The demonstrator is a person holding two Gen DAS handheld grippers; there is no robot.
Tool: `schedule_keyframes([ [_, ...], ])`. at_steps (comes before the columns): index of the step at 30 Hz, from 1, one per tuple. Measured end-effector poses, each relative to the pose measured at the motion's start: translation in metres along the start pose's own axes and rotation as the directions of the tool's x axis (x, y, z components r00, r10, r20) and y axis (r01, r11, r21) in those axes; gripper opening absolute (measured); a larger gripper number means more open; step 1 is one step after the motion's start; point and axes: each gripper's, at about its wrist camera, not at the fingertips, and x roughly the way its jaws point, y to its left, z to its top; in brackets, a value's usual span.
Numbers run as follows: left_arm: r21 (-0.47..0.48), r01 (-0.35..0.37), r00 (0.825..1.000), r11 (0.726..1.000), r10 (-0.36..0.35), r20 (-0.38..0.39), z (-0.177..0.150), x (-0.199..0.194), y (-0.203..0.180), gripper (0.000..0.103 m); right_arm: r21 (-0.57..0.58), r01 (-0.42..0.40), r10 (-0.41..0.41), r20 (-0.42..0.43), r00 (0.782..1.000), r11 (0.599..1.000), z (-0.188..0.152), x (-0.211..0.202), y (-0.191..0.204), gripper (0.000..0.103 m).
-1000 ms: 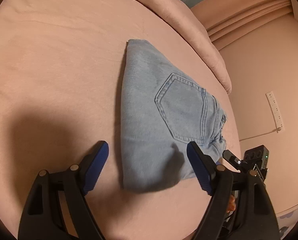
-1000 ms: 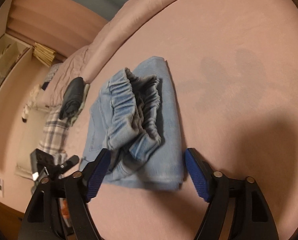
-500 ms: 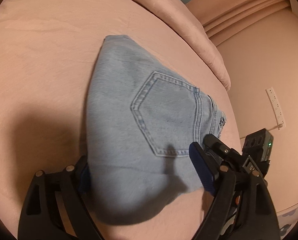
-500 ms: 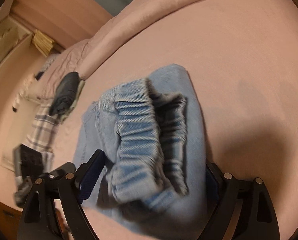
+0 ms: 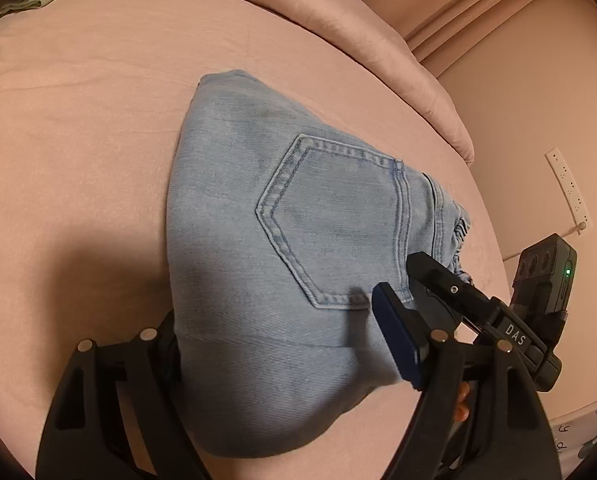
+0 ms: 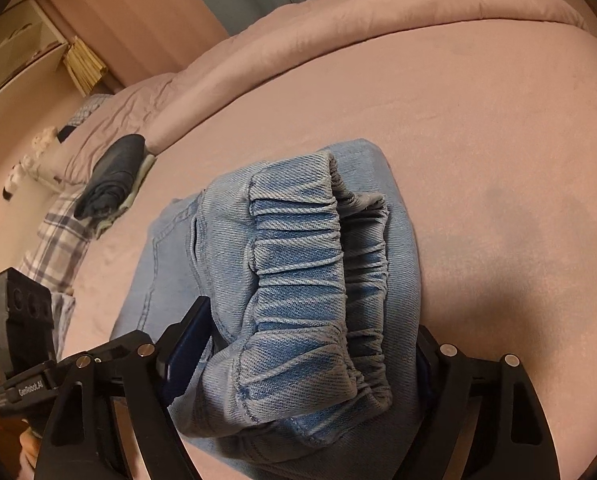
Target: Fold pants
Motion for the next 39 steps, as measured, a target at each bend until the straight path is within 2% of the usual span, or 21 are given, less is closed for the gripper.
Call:
schedule_keyframes([
  [13, 0.009, 0.000, 1.000, 1.000, 0.000, -0.002, 0.005, 0.003, 0.000, 0.079, -0.003, 0.005, -0.005, -0.002, 1.000, 1.000, 0.002, 0.000, 0.001, 0.084],
  [15, 0.005, -0.005, 1.000, 1.000, 0.005, -0.001, 0.005, 0.002, 0.000, 0.076, -0.007, 0.008, -0.008, -0.002, 1.000, 1.000, 0.002, -0.001, 0.002, 0.084],
  [20, 0.007, -0.028, 0.999, 1.000, 0.028, 0.024, 0.004, -0.005, -0.004, 0.052, -0.044, 0.028, -0.026, 0.026, 0.999, 0.999, 0.000, -0.009, 0.013, 0.073],
  [30, 0.104, -0.057, 0.995, 0.993, 0.049, 0.085, 0.002, -0.011, -0.027, 0.050, -0.121, 0.121, -0.111, 0.091, 0.990, 0.985, -0.001, -0.019, 0.038, 0.063],
  [35, 0.110, -0.048, 0.994, 0.993, 0.037, 0.102, 0.002, -0.014, -0.027, 0.044, -0.141, 0.137, -0.118, 0.135, 0.984, 0.981, 0.000, -0.026, 0.049, 0.059],
  [39, 0.142, -0.055, 0.990, 0.988, 0.036, 0.135, 0.002, -0.022, -0.033, 0.043, -0.168, 0.134, -0.106, 0.162, 0.981, 0.977, 0.001, -0.031, 0.061, 0.057],
])
